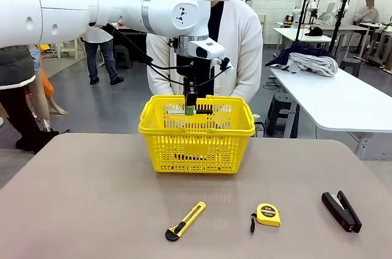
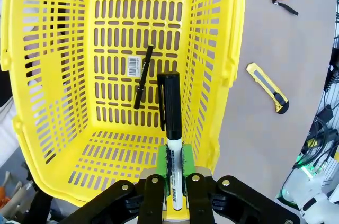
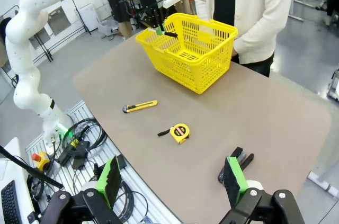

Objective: Place the items the person wants into the basket.
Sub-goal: Pick up the item the person points to and place it in the Market Basket.

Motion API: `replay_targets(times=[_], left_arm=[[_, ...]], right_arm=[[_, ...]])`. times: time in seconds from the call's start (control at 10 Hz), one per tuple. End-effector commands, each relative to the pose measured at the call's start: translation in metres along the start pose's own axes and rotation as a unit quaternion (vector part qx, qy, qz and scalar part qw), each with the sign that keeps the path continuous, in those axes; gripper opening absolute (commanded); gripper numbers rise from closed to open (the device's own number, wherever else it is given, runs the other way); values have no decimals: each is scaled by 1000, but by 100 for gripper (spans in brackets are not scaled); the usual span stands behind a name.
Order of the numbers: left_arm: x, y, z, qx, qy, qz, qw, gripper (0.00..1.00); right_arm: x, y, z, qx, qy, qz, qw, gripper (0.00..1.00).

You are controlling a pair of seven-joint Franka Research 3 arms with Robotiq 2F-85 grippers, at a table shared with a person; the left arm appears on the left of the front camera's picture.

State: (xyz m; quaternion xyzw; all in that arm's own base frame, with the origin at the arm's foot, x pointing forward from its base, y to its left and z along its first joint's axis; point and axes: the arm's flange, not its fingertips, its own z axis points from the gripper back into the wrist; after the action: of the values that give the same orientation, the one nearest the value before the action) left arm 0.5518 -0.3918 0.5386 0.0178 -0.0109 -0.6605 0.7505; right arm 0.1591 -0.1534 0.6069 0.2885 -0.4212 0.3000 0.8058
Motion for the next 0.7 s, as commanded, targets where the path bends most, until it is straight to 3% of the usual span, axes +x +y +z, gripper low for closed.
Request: replay_targets(times=[0.0,0.3,0.6], left_arm=[[0,-1,1,1,-1,-1,1000,12],[0,0,0,0,0,0,1000,12],[7,50,-30,10,-7,-26,1000,12]], right_arm=[[0,0,-1,8,-3,6,1000,100],[0,0,-1,8,-3,6,1000,100],[0,0,-1,8,-3,6,1000,100]])
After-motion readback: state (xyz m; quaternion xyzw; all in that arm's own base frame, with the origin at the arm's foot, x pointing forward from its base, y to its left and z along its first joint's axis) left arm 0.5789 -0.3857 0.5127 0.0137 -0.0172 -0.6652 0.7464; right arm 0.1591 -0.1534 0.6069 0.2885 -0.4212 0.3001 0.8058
